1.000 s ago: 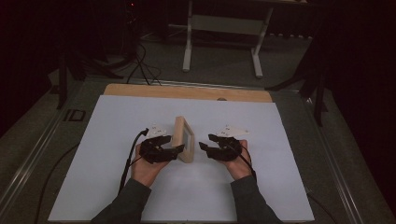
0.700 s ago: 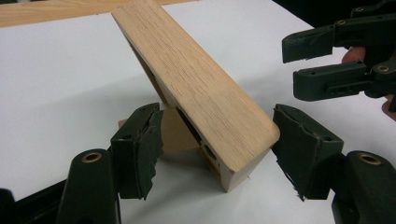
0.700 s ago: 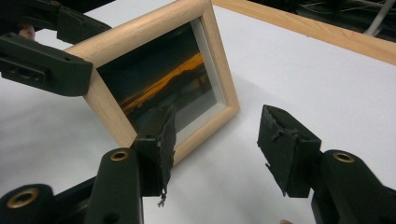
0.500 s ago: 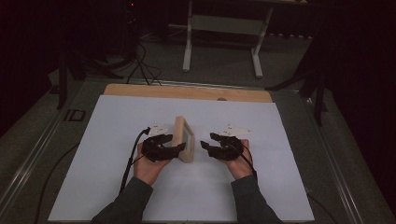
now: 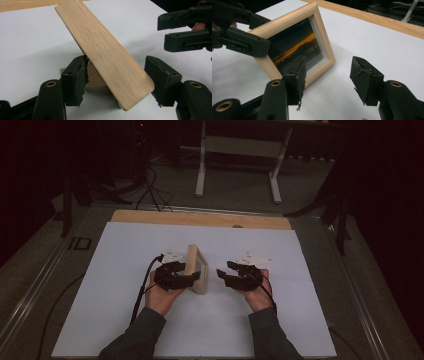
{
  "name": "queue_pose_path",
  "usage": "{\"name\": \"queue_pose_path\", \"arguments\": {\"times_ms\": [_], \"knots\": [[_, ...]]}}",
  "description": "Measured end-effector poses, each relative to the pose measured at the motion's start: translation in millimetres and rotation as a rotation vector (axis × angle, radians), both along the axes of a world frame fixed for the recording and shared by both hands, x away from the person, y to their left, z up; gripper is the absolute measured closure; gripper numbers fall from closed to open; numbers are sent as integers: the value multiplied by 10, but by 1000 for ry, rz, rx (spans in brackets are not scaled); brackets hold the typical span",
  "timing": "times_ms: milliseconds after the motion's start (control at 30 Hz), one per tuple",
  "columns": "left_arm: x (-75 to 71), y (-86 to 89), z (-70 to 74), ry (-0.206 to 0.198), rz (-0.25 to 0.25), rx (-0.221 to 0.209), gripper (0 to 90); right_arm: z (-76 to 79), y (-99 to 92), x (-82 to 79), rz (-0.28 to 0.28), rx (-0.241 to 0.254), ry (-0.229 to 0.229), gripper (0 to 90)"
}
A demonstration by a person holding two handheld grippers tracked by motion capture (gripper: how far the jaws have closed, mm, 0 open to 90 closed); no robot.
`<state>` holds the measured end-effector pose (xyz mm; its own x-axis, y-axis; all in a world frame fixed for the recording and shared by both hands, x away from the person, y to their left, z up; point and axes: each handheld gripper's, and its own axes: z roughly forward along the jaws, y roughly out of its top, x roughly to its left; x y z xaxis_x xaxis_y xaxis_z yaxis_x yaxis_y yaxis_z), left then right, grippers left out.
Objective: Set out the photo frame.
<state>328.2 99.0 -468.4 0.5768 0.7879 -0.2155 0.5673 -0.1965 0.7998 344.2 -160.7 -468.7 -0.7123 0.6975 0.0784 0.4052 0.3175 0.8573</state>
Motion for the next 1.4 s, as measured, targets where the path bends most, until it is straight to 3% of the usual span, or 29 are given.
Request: {"name": "queue_pose_path", "arguments": {"times_ms": [200, 700, 1100, 1400], "knots": [[21, -29, -12, 31, -8, 2, 404, 8, -12, 3, -3, 2, -4, 456], [8, -17, 7, 31, -10, 12, 480, 71, -78, 9, -15, 39, -9, 455], [-67, -67, 25, -20, -55, 41, 591, 133, -157, 15, -27, 84, -15, 443], [-130, -110, 19, -56, -85, 66, 600, 191, -174, 18, -34, 107, -27, 442]]}}
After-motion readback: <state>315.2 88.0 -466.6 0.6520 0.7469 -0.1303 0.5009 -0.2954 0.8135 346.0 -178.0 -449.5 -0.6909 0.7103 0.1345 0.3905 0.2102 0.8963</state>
